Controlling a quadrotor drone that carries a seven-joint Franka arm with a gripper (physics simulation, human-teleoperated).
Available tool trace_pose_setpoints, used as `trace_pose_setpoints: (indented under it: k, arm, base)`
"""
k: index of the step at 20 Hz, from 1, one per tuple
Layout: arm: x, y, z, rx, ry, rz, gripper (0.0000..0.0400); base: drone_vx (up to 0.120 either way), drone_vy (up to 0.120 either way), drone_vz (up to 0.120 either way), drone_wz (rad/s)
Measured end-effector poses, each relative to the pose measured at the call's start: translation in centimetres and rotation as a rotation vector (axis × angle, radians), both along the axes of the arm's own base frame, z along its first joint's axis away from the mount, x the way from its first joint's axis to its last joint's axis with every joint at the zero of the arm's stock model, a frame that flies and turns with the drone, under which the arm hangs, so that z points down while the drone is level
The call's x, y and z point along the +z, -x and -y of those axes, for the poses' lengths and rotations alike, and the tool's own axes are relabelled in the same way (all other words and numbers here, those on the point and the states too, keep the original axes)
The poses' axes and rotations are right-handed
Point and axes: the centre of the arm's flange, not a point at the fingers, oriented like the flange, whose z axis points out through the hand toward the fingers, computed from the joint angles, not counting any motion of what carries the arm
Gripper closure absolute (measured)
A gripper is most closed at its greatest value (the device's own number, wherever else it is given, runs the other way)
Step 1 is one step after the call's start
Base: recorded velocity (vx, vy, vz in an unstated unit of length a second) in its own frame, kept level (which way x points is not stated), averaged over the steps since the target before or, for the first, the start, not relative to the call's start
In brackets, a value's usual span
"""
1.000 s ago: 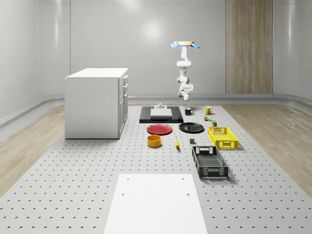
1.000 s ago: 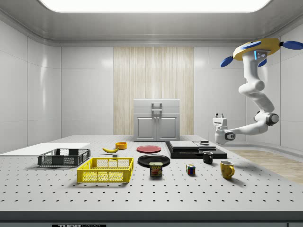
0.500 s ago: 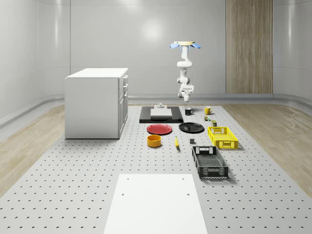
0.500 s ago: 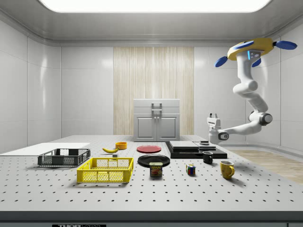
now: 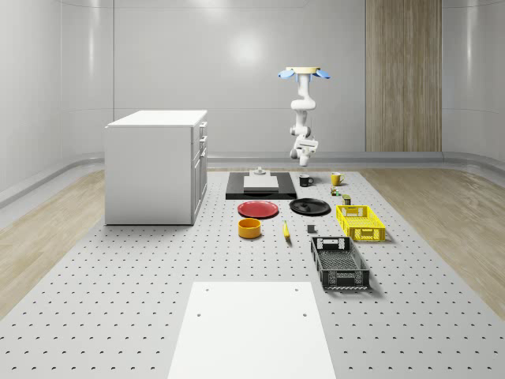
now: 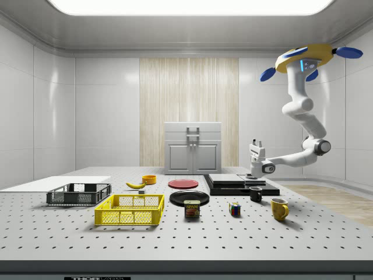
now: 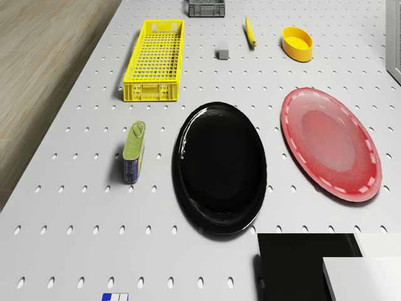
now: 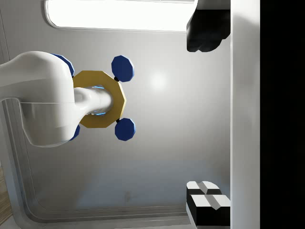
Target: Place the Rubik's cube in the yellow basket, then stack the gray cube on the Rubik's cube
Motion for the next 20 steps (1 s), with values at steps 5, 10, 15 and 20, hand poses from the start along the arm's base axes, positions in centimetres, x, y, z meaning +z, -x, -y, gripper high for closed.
trace_pose_setpoints:
  k: [5,10,15,20]
  arm:
    - [-0.7,0.0,-2.2,-0.007,0.238,0.003,0.0]
    - [-3.9,-0.1,-6.1,-0.023,0.743,0.005,0.0]
    - [-11.5,-0.3,-7.9,-0.049,1.556,0.003,0.0]
    - [-17.6,-0.5,-4.3,-0.074,2.29,0.0,0.0]
  base:
    - [0.12,0.12,0.0,0.0]
    - [0.12,0.12,0.0,0.0]
    - [0.096,0.12,0.0,0.0]
    - [0.104,0.12,0.0,0.0]
